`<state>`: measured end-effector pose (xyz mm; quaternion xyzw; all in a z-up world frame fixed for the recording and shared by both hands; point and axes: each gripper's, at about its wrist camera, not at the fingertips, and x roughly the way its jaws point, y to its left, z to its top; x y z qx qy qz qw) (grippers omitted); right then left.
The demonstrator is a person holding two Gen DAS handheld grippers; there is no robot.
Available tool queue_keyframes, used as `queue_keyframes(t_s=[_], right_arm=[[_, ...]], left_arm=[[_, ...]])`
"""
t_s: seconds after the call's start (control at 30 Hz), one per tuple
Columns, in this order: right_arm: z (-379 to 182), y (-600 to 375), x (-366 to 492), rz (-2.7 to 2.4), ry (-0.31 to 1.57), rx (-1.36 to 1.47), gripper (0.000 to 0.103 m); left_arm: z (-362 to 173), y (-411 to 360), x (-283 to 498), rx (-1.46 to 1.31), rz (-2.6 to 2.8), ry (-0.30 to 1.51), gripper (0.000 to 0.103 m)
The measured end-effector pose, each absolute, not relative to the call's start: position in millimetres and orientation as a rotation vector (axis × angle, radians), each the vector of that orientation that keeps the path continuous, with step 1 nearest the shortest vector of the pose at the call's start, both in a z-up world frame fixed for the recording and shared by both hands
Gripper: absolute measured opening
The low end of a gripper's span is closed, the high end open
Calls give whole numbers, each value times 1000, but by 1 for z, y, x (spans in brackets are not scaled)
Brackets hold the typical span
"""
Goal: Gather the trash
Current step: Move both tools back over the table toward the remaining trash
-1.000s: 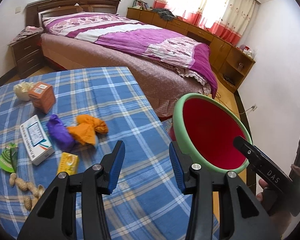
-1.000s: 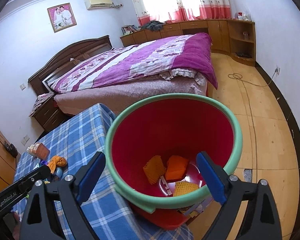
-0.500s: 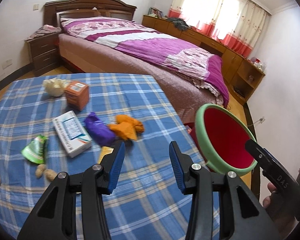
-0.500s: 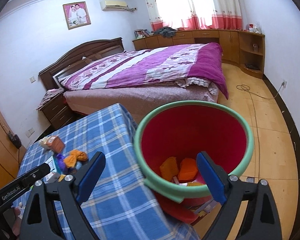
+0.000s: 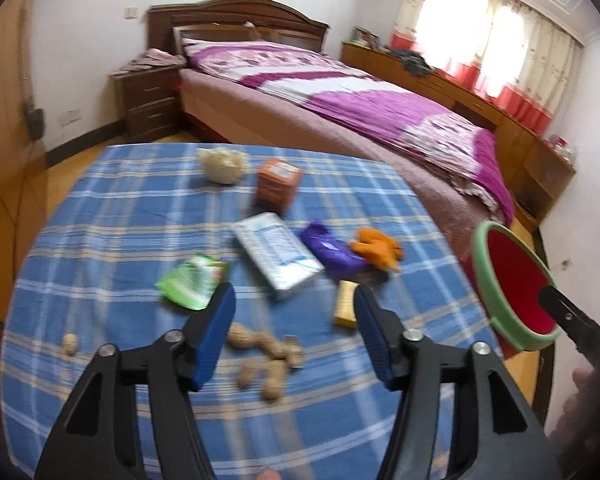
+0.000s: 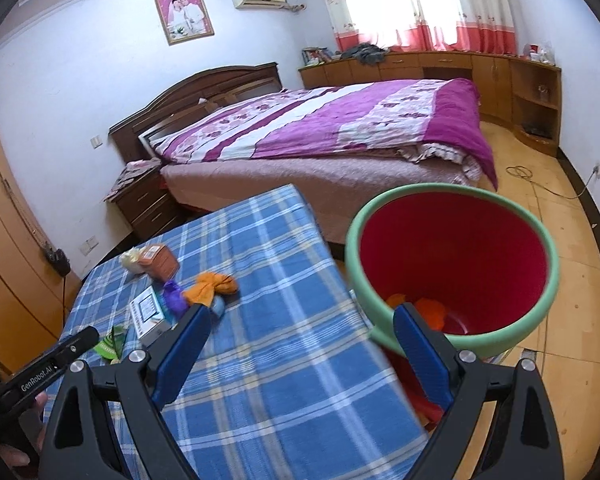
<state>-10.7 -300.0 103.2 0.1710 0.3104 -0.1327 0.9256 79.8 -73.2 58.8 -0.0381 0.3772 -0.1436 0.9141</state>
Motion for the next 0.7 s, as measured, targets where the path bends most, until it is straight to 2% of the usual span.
queue_keyframes(t_s=[0.07,0.17,0.27,0.37,0.7], right_arm=[[100,-293,-9,-261,648,345,94],[95,-287,-6,-247,664,342,94],[89,-283,-2,-239,684,343,95],[84,-280,1,-231,703,347,95],[72,-275,12,-223,752,350,95]], left_arm=[[56,-59,81,-82,-255,771,64],[50,-41,85,-93,-207,772,80],[43,-27,89,-95,-175,780,82],[35,-22,95,-85,-164,804,89],[10,-33,130,-66,-198,884,89]])
